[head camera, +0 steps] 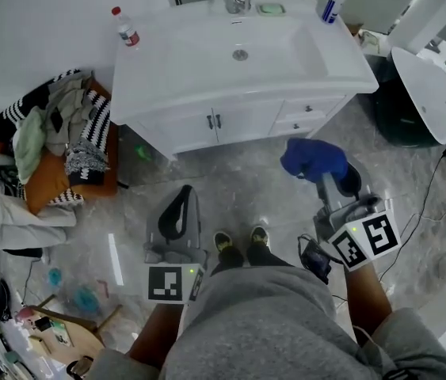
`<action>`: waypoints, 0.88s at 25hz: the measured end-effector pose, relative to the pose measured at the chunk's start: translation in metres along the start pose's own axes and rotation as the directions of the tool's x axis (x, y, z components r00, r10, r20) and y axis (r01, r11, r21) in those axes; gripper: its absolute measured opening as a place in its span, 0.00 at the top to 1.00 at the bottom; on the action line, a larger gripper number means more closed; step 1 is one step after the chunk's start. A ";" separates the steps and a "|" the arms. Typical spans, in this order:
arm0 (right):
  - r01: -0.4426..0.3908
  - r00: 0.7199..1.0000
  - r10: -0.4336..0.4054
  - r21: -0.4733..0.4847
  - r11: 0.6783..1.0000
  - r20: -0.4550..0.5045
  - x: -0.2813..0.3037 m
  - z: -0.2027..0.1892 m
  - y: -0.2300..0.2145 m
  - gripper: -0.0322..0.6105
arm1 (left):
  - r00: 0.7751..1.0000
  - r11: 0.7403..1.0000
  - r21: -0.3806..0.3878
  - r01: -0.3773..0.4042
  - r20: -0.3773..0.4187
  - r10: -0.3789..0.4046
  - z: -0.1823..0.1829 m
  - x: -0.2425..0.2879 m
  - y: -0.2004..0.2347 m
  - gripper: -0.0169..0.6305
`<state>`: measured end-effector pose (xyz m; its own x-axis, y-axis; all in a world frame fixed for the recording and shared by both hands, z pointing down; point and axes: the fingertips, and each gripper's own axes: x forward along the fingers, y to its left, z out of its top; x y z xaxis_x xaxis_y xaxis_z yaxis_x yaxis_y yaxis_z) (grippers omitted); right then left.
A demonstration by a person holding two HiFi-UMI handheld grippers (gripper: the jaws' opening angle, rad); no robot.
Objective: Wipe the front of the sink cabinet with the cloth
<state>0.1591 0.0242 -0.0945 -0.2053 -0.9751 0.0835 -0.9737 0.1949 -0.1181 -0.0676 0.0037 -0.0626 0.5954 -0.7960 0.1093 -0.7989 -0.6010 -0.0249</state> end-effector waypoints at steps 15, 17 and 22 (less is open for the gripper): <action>0.016 1.000 -0.016 0.032 0.999 -0.010 -0.004 -0.006 -0.007 0.86 | 1.000 0.999 0.054 0.002 0.020 -0.003 0.014 0.006 -0.005 0.96; 0.013 1.000 -0.013 0.032 0.999 -0.010 -0.005 -0.006 -0.007 0.86 | 1.000 0.999 0.046 0.016 0.020 -0.017 0.015 0.007 -0.011 0.96; 0.010 1.000 -0.009 0.021 1.000 -0.013 -0.008 -0.005 -0.008 0.86 | 0.999 1.000 0.018 0.023 0.024 -0.024 0.019 0.008 -0.017 0.96</action>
<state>0.1684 0.0308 -0.0893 -0.1973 -0.9755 0.0976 -0.9733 0.1831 -0.1381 -0.0471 0.0061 -0.0798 0.6160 -0.7830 0.0862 -0.7832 -0.6205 -0.0405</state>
